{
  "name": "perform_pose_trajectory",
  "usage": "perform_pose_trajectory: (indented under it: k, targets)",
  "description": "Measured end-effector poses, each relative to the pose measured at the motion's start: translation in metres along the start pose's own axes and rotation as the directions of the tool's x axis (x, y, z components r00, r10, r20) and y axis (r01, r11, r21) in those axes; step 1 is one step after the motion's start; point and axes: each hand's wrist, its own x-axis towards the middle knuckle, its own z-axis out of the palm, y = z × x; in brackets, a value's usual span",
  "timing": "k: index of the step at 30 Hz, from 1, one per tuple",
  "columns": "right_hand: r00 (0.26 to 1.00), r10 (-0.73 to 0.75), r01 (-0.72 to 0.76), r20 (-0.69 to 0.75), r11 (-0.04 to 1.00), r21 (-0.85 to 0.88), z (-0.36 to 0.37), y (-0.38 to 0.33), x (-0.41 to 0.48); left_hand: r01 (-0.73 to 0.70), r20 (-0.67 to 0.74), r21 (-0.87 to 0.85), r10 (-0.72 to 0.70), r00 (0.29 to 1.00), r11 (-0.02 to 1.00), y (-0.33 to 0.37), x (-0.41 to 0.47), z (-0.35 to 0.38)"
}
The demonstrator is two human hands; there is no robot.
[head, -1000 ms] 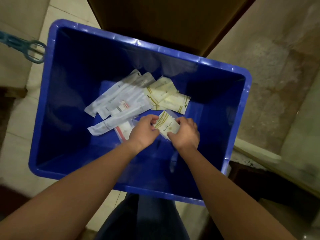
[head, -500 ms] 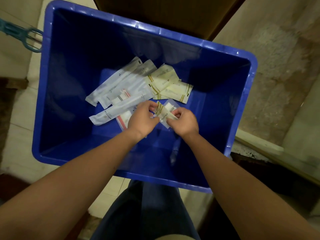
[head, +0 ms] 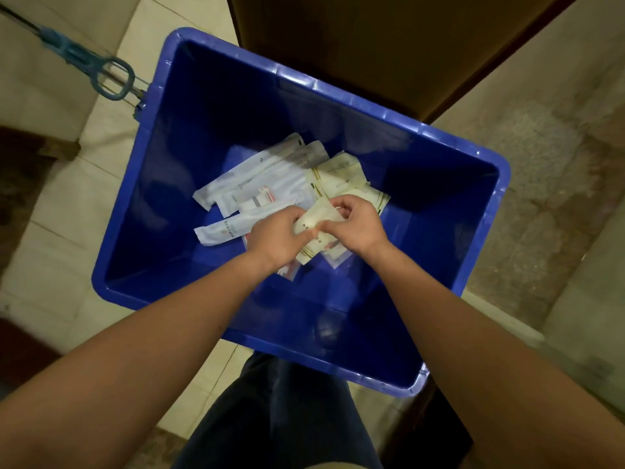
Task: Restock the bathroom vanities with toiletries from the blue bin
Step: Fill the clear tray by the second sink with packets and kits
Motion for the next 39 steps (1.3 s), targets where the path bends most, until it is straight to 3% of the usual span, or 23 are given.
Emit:
perform_pose_trajectory:
  k: [3, 7, 11, 14, 31, 37, 39]
  targets:
    - [0.999, -0.034, 0.033, -0.033, 0.999, -0.005, -0.001, -0.004, 0.009, 0.039, -0.013, -0.126, -0.041, 0.999, 0.991, -0.002, 0.006, 0.001]
    - [0.977, -0.182, 0.150, -0.107, 0.955, -0.255, -0.002, -0.008, 0.024, 0.151, -0.098, -0.304, -0.188, 0.977, 0.941, -0.007, 0.016, 0.003]
    - [0.942, -0.334, 0.254, 0.003, 0.712, -0.655, -0.006, -0.008, 0.041, 0.224, -0.125, -0.378, -0.289, 0.949, 0.898, -0.012, 0.023, 0.004]
    - [0.932, -0.356, 0.277, 0.072, 0.569, -0.774, -0.007, -0.005, 0.051, 0.236, -0.134, -0.403, -0.312, 0.941, 0.884, -0.015, 0.027, 0.006]
    - [0.866, -0.496, 0.293, 0.056, 0.414, -0.862, -0.001, 0.007, 0.059, 0.165, -0.224, -0.444, -0.288, 0.931, 0.881, -0.011, 0.024, 0.013]
    - [0.858, -0.513, 0.242, -0.022, 0.442, -0.864, -0.003, -0.006, 0.042, 0.159, -0.239, -0.422, -0.279, 0.930, 0.893, -0.006, 0.006, 0.000]
    - [0.860, -0.507, 0.232, -0.063, 0.498, -0.836, -0.003, -0.012, 0.031, 0.138, -0.251, -0.407, -0.256, 0.933, 0.903, -0.002, -0.003, -0.005]
